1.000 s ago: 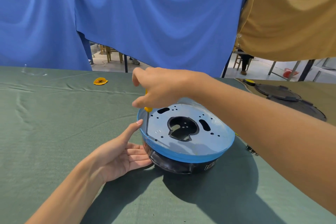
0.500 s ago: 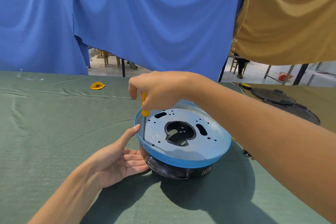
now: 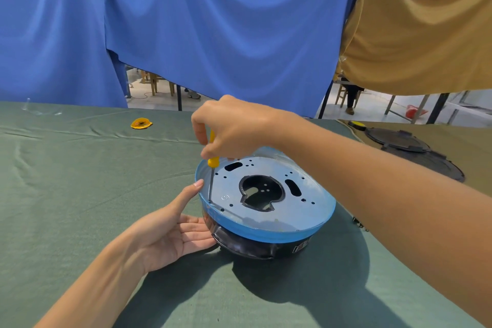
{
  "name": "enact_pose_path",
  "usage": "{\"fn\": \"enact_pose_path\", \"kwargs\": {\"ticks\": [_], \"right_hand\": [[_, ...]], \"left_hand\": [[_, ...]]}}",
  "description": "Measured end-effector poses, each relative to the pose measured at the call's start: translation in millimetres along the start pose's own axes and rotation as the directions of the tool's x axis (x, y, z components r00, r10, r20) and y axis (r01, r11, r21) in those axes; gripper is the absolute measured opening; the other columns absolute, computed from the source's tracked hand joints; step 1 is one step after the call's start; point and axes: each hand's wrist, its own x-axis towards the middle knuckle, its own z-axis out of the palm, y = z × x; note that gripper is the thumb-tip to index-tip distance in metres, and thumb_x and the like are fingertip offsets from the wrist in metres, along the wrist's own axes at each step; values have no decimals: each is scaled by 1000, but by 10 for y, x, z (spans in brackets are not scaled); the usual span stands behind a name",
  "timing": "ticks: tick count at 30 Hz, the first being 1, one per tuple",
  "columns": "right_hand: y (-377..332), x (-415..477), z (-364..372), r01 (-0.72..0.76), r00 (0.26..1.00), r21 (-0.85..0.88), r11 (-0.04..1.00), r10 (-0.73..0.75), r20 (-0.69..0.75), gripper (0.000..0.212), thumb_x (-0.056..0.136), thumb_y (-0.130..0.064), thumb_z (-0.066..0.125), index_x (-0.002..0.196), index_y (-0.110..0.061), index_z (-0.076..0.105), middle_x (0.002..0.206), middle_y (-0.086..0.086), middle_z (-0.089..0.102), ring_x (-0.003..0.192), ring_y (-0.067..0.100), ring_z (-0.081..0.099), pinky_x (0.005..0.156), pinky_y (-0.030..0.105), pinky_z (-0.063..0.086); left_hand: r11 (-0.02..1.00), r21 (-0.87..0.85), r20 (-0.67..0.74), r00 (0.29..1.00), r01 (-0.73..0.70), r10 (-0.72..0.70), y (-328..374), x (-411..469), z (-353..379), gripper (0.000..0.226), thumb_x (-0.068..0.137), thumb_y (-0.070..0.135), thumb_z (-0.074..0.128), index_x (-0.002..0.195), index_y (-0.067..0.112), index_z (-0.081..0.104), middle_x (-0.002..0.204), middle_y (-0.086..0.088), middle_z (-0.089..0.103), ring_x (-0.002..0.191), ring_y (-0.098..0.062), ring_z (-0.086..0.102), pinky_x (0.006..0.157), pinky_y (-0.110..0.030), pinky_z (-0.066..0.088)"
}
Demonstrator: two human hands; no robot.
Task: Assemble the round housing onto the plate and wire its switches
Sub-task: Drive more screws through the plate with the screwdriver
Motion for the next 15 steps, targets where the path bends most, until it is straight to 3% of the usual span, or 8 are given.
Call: {"fn": "enact_pose_path", "kwargs": {"ticks": [3,6,9,12,15], "right_hand": [[-7,37,148,-60,992,-67,996,52,-113,33,96,-40,54,74,-16,48,77,5,56,79,26,57,49,29,34],[-12,17,106,-103,995,-73,992,103,-9,36,94,-54,50,78,-22,45,80,-2,52,79,20,54,52,29,36],[-2,-26,-14,-47,991,58,997,40,124,20,92,-32,62,103,-17,56,85,-4,62,67,11,64,44,19,45],[-25,-12,16,24,1000,-27,999,-24,-2,12,91,-23,63,89,-11,63,72,0,64,58,8,62,40,18,41],[-19,32,132,-44,994,-91,995,34,-99,38,95,-33,56,65,-14,43,63,7,48,60,22,48,47,30,32]], "left_hand": [[1000,-3,-6,1000,-6,6,-4,0,7,93,55,51,83,112,-17,56,91,-28,72,71,-33,74,56,-38,61],[1000,-3,-7,1000,-9,9,-8,-4,12,91,55,51,83,108,-17,57,86,-27,72,68,-32,74,53,-37,60],[1000,-9,0,1000,-9,9,-11,-1,7,89,57,51,82,108,-18,57,89,-28,72,70,-32,74,54,-37,60],[1000,-9,0,1000,-13,13,-12,8,-3,91,55,51,83,109,-18,57,90,-28,72,71,-33,74,55,-37,60],[1000,-7,-3,1000,-17,17,-8,19,3,93,55,51,83,112,-18,57,94,-29,72,73,-33,74,57,-38,61]]}}
